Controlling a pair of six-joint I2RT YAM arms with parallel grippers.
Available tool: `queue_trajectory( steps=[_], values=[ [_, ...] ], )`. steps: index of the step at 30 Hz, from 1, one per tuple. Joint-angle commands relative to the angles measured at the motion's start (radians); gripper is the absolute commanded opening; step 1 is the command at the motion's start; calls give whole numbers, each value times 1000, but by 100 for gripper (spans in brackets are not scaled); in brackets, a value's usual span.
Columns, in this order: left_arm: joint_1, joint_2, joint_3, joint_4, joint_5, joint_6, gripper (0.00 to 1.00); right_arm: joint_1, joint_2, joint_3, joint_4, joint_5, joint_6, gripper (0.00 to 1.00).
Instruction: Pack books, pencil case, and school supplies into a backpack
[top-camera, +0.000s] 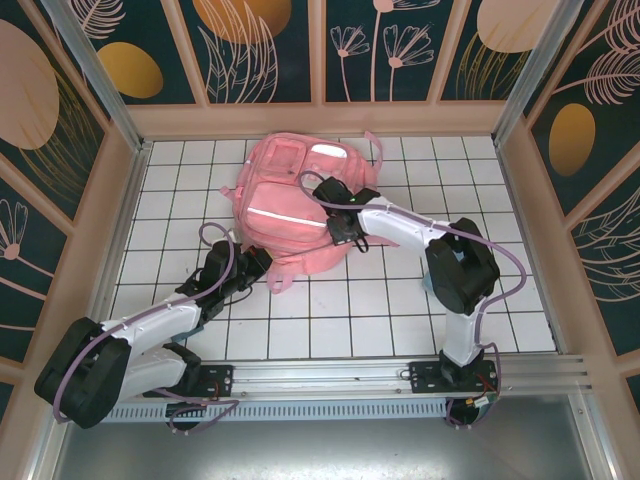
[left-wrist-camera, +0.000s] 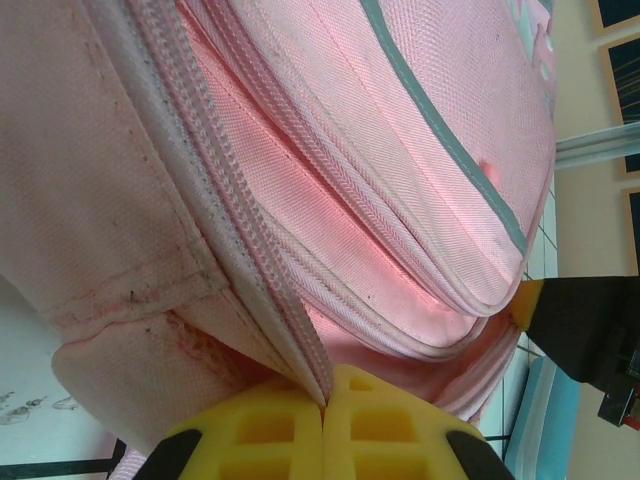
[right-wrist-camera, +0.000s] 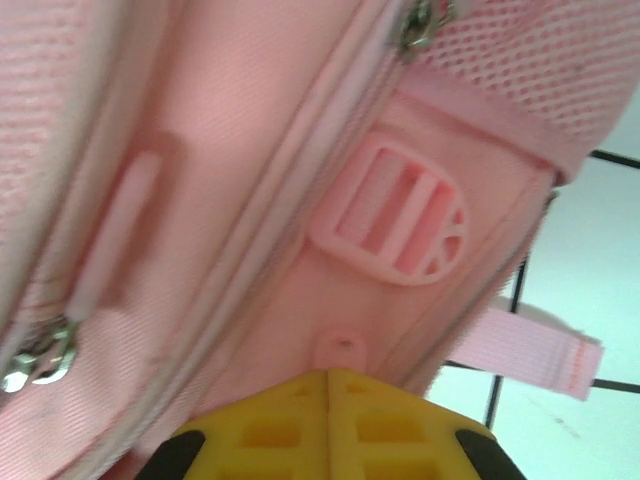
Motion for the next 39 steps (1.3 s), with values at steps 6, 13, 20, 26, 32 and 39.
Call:
queue_trajectory(
  steps=[6,13,20,26,32,39],
  values=[
    [5,-39,16,-28,-35,24,0,-62,-14,-10,-36,143,47,1],
    [7,-41,12,-18,-25,40,0,-50,-93,29,-20,-56,18,22],
    [5,-31,-17,29,6,48,0,-34,-84,70,-70,-153,70,36],
    [5,4,-15,34,35,58,0,-25,-45,71,-91,-136,129,33],
    [6,33,-17,43,49,61,0,-21,-9,64,-109,-113,160,31],
    [5,54,-18,41,54,61,0,-23,22,49,-98,-116,177,29]
  ],
)
